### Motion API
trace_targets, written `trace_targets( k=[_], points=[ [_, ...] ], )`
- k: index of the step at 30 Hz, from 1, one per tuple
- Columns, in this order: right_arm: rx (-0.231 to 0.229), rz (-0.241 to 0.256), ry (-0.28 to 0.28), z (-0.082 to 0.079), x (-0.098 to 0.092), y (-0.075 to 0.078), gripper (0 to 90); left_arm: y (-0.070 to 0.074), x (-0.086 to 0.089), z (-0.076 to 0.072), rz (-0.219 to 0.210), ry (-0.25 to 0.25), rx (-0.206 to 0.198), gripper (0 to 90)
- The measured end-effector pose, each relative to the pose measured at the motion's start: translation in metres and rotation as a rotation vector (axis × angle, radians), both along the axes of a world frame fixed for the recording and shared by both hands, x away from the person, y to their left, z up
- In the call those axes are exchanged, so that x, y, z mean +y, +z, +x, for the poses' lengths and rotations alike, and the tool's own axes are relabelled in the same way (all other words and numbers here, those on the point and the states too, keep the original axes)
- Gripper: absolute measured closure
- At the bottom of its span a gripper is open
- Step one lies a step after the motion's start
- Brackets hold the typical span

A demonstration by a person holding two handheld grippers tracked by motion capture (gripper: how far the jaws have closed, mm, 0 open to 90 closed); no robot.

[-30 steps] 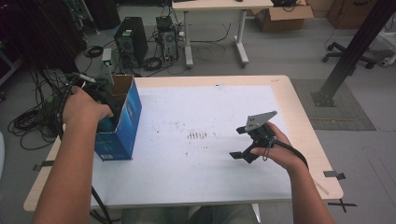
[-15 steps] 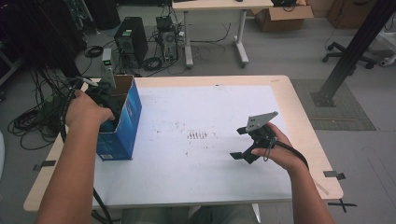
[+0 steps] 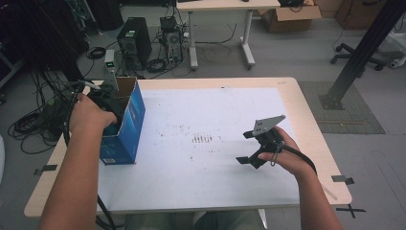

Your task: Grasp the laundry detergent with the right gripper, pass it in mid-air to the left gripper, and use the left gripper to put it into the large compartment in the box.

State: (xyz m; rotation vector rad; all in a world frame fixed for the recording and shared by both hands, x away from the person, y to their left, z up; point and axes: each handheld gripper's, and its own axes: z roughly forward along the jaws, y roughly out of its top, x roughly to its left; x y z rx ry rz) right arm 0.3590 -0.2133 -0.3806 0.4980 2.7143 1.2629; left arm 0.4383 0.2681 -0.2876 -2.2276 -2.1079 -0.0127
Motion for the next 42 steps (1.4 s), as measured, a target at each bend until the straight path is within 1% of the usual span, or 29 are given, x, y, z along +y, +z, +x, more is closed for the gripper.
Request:
trace_targets(
  k=[12, 17, 23, 32, 34, 38, 42],
  points=[
    [0.004, -0.002, 0.006, -0.001, 0.000, 0.000, 1.5, 0.000, 0.002, -0.001, -0.007, 0.005, -0.010, 37.9],
    [0.005, -0.001, 0.006, -0.001, 0.000, -0.001, 1.5, 0.002, 0.002, -0.002, -0.014, 0.014, -0.018, 35.8],
    [0.005, -0.003, 0.007, -0.001, 0.000, -0.002, 1.4, 0.004, 0.000, -0.002, -0.013, 0.012, -0.011, 33.2],
    [0.003, 0.005, 0.010, -0.001, 0.000, -0.001, 1.4, 0.017, -0.002, -0.005, -0.008, 0.014, -0.025, 32.9],
    [0.001, 0.006, 0.013, -0.001, 0.000, 0.000, 1.5, 0.020, -0.003, -0.006, 0.000, 0.013, -0.030, 32.0],
    [-0.002, 0.009, 0.014, -0.002, 0.000, 0.001, 1.4, 0.025, -0.004, -0.007, 0.000, 0.013, -0.037, 30.4],
    [-0.006, 0.011, 0.018, -0.003, 0.000, 0.002, 1.4, 0.031, -0.006, -0.008, 0.012, 0.013, -0.040, 26.9]
  ],
)
